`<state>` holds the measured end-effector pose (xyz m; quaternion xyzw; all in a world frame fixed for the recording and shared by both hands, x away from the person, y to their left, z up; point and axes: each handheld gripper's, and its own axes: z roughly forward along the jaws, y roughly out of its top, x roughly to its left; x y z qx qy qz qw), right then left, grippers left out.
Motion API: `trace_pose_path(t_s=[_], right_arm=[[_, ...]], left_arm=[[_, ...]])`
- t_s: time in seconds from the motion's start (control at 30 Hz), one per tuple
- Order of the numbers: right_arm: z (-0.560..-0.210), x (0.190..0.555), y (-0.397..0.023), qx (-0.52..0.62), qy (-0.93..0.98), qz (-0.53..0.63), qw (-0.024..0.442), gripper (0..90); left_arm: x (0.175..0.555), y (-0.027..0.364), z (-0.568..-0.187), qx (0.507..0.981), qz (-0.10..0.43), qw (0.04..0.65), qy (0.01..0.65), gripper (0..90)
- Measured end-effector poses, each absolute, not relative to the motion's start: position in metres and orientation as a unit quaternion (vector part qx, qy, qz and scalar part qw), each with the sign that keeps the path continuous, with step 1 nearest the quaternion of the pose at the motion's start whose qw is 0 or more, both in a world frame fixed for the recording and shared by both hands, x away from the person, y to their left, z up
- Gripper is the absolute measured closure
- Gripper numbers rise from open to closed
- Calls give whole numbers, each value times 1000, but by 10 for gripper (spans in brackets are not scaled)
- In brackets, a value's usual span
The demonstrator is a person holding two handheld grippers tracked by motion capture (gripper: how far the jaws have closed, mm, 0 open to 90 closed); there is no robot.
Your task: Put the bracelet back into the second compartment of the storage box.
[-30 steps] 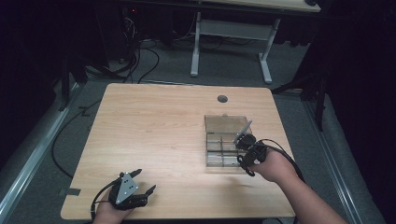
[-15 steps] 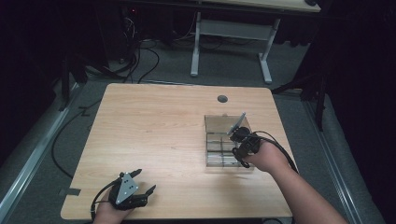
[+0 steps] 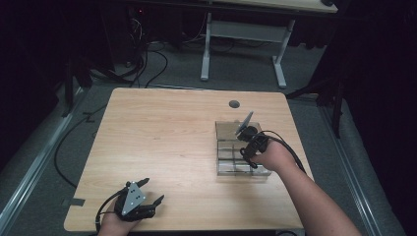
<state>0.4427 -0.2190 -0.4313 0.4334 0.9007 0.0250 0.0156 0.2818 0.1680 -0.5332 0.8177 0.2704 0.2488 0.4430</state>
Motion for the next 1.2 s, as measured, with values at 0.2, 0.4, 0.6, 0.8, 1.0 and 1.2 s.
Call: trace_pose_path(t_s=[0.2,0.4,0.6,0.8,1.0,1.2], right_arm=[[-435,452,-211,448,894,14,14,782],[-441,465,-209,426,904,21,20,781],[-448,477,-208,425,905,18,21,782],[-451,486,-208,424,905,17,24,782],[-458,489,-207,420,907,9,25,782],[-466,492,-207,418,908,4,24,781]], left_arm=[[282,168,-533,817,249,444,271,246],[282,168,-533,817,249,444,272,242],[282,168,-533,816,249,444,272,242],[282,168,-533,817,248,444,272,241],[282,168,-533,817,248,444,272,241],[282,168,-533,817,248,443,272,241]])
